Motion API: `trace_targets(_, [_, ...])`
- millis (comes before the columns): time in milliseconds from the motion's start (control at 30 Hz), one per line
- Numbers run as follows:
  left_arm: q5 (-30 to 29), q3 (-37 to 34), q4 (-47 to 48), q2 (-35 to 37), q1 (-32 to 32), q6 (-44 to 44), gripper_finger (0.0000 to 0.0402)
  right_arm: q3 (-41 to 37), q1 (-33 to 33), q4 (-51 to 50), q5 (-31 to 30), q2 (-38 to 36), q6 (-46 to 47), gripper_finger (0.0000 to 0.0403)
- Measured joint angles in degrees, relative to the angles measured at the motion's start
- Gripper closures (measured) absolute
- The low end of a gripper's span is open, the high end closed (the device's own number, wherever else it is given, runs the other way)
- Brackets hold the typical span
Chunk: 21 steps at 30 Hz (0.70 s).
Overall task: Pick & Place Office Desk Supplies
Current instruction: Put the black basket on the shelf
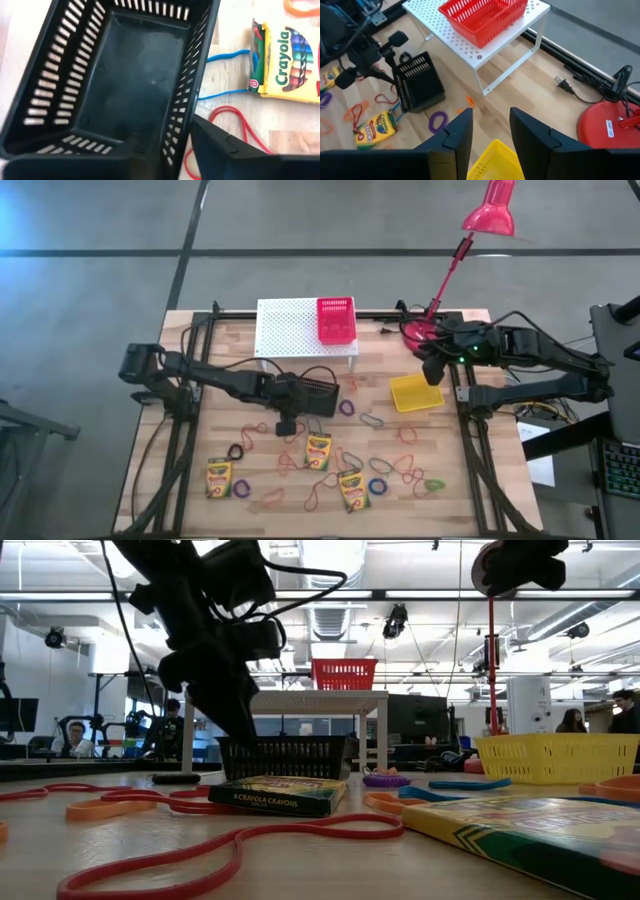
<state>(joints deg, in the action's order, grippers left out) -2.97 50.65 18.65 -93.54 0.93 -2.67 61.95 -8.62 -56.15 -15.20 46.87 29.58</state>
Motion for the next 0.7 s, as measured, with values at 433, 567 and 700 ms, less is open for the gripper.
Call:
trace_targets(433, [4.21, 3.10, 2.36, 3.89, 0.09, -2.38, 0.0388, -0.25, -0.04, 3.34, -1.36, 0.13, -5.99, 0.0280])
trace_targets(567, [9.69, 8.02, 7.87, 7.96, 0.11, -3.83, 0.0389, -0.13, -0.03, 4.59, -1.51, 0.07, -7.30, 0.0283])
trace_targets(700, [17.26, 14.17, 16.40, 11.93, 0.11, -5.54, 0.0389, -0.13, -0.02, 5.33, -1.53, 0.18, -7.74, 0.0287])
